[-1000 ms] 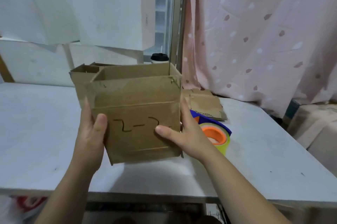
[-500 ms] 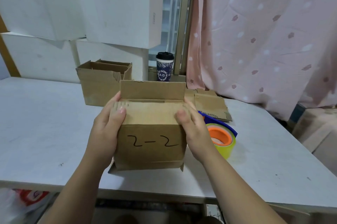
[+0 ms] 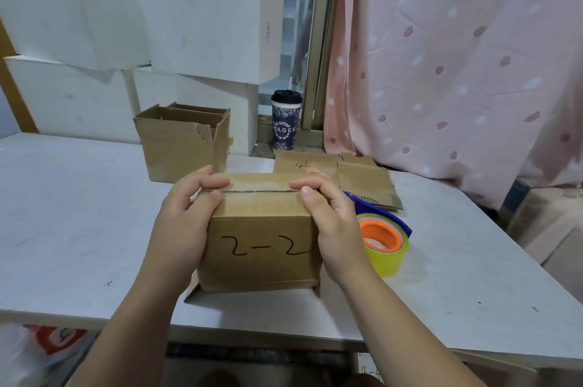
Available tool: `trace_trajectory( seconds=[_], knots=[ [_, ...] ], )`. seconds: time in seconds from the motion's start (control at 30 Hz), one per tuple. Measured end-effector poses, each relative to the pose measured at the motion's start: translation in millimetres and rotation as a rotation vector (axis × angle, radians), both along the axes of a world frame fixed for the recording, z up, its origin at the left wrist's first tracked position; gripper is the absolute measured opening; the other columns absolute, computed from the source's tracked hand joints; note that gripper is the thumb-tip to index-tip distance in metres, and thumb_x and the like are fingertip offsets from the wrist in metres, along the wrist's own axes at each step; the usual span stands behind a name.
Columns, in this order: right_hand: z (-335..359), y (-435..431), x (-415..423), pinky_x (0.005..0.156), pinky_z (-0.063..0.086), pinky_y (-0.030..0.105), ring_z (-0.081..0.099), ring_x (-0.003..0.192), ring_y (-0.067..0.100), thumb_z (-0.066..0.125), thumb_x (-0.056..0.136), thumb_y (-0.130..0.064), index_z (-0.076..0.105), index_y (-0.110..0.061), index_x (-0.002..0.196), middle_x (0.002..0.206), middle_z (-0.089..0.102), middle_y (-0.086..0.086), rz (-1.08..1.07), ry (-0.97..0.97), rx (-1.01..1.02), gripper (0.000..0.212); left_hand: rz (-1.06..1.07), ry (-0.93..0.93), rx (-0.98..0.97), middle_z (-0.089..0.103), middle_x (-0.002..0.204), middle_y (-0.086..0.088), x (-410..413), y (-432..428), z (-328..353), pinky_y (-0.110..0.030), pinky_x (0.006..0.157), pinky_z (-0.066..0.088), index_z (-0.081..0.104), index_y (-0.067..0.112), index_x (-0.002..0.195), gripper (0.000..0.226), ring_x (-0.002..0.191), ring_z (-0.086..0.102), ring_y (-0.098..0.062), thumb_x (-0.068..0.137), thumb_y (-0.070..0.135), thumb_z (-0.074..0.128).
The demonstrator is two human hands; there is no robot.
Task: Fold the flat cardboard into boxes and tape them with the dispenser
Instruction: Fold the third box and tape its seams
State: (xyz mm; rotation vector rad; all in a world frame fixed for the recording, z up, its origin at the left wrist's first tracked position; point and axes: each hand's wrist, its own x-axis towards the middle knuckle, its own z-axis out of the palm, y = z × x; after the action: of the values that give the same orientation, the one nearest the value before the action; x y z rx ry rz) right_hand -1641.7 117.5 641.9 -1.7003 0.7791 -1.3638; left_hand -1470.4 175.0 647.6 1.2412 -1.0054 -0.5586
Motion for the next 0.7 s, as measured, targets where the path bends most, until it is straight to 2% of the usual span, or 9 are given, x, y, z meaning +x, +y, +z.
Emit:
trace_trajectory(
  seconds=[0.1,0.23,0.3,0.37,0.4,0.47,0.53,0.6,0.7],
  knots=[
    [-4,4,4,0.090,0.034,0.007,0.046,0.122,-0.006,0.052,0.079,-0.022,0.072,-0.021,0.082,0.111,0.065,-0.007,-0.061,-0.038,-0.060,0.020,0.057,0.092,0.039,0.061,0.109,0.020,-1,3,-1,-0.024,0.075,0.039,0.072,0.031,0.074,0.036,0.102,0.052,0.000,0.092,0.010,0.049],
    [-6,15,9,0.095,0.040,0.024,0.046,0.126,0.003,0.052,0.077,-0.026,0.071,-0.014,0.084,0.119,0.061,0.008,-0.138,-0.055,-0.221,0.024,0.087,0.117,-0.009,0.066,0.099,0.016,-2,11,4,-0.027,0.070,0.043,0.069,0.041,0.087,0.030,0.089,0.058,-0.005,0.095,0.018,0.051],
    [0,19,9,0.095,0.041,0.027,0.050,0.121,0.008,0.051,0.076,-0.024,0.072,-0.009,0.086,0.125,0.055,0.011,-0.167,-0.009,-0.451,0.027,0.061,0.228,-0.022,0.066,0.101,0.015,5,11,4,-0.034,0.075,0.049,0.055,0.051,0.111,0.031,0.092,0.060,-0.010,0.095,0.023,0.053],
    [10,22,10,0.096,0.042,0.033,0.053,0.116,0.022,0.055,0.073,-0.018,0.073,-0.004,0.085,0.126,0.051,0.019,-0.164,0.097,-0.733,0.026,0.000,0.360,0.092,0.062,0.111,0.010,14,9,1,-0.044,0.076,0.053,0.043,0.049,0.128,0.036,0.099,0.059,-0.019,0.095,0.038,0.052],
    [16,22,12,0.095,0.042,0.039,0.053,0.114,0.030,0.057,0.071,-0.015,0.073,-0.001,0.084,0.124,0.051,0.024,-0.155,0.160,-0.871,0.025,-0.082,0.437,0.180,0.061,0.117,0.006,18,8,1,-0.049,0.077,0.053,0.046,0.043,0.130,0.039,0.103,0.060,-0.023,0.092,0.050,0.049],
    [25,18,17,0.092,0.040,0.051,0.053,0.108,0.043,0.062,0.066,-0.008,0.073,0.004,0.082,0.116,0.053,0.033,-0.094,0.278,-1.124,0.022,-0.304,0.587,0.322,0.065,0.121,-0.004,26,4,-4,-0.056,0.077,0.052,0.057,0.031,0.125,0.065,0.106,0.063,-0.030,0.077,0.073,0.042],
    [29,13,22,0.092,0.038,0.054,0.053,0.103,0.047,0.065,0.063,-0.005,0.072,0.005,0.080,0.111,0.056,0.036,-0.005,0.366,-1.287,0.022,-0.458,0.736,0.344,0.067,0.117,-0.012,33,2,-13,-0.052,0.072,0.055,0.062,0.024,0.121,0.083,0.103,0.065,-0.034,0.065,0.080,0.039],
    [25,7,22,0.098,0.036,0.054,0.053,0.107,0.046,0.066,0.067,-0.008,0.073,0.004,0.081,0.113,0.059,0.034,0.042,0.440,-1.357,0.020,-0.487,0.774,0.334,0.066,0.117,-0.014,37,-1,-18,-0.048,0.070,0.056,0.060,0.025,0.124,0.080,0.101,0.066,-0.033,0.068,0.080,0.044],
    [7,1,16,0.107,0.031,0.056,0.043,0.126,0.043,0.066,0.075,-0.012,0.074,-0.002,0.087,0.131,0.053,0.025,0.021,0.556,-1.345,0.018,-0.455,0.794,0.351,0.068,0.113,-0.011,37,-7,-26,-0.044,0.069,0.055,0.063,0.024,0.121,0.055,0.092,0.069,-0.029,0.083,0.060,0.047]
  ],
)
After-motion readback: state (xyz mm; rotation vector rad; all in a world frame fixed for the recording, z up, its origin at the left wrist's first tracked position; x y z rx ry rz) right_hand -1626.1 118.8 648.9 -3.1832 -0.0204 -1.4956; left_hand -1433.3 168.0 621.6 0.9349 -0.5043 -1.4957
